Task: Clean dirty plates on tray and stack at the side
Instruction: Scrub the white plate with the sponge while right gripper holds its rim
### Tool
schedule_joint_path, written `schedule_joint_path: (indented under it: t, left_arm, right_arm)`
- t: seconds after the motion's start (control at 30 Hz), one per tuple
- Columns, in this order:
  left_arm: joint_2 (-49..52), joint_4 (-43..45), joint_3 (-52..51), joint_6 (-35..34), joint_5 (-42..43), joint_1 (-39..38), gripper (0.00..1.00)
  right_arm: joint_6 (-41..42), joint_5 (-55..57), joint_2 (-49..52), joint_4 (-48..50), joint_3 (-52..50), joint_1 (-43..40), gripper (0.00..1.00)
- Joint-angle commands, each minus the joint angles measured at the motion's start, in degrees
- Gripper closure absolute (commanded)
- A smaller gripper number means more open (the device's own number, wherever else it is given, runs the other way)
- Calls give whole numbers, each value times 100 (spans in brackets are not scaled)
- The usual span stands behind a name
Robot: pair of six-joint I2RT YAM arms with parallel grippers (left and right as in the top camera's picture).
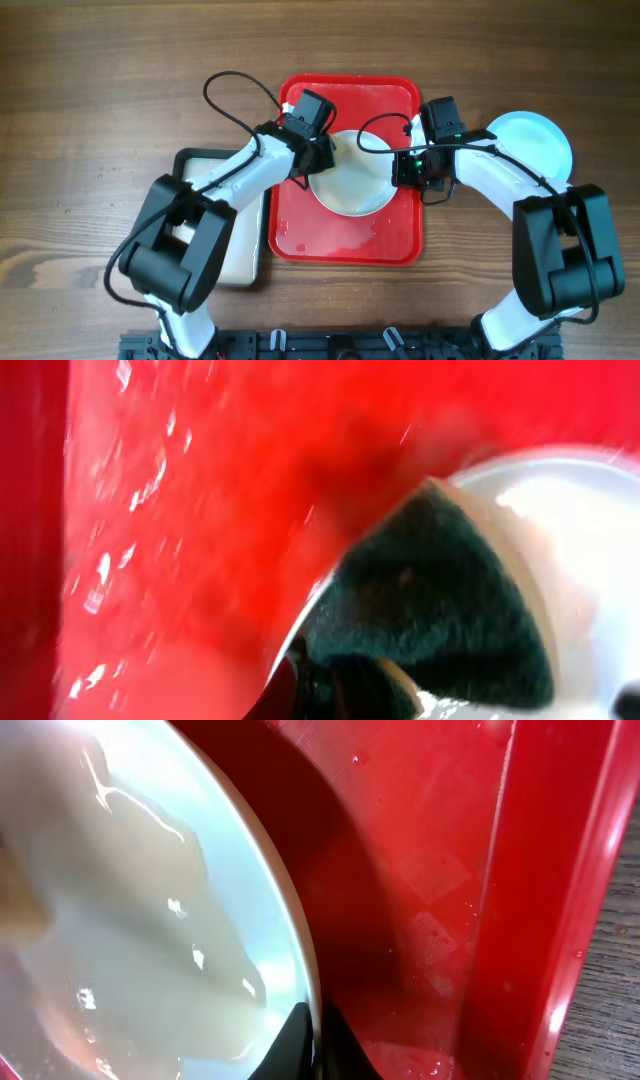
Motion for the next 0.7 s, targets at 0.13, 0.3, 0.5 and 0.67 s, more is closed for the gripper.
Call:
schedule_joint_path:
  t: [0.13, 0.3, 0.5, 0.67]
  left_arm:
    - [-15, -1023, -146, 459, 1169, 107, 96]
    - [-4, 153, -162, 382, 1838, -122, 96]
    - [310, 1167, -166, -380, 1851, -487, 96]
    - [557, 807, -166, -321, 2232, -647, 96]
  right_arm:
    - [-144, 407, 221, -149, -107, -24, 96]
    - [-146, 407, 221, -138, -107, -24, 96]
    - [-149, 407, 221, -129, -107, -24, 96]
    - [-146, 407, 221, -138, -107, -24, 96]
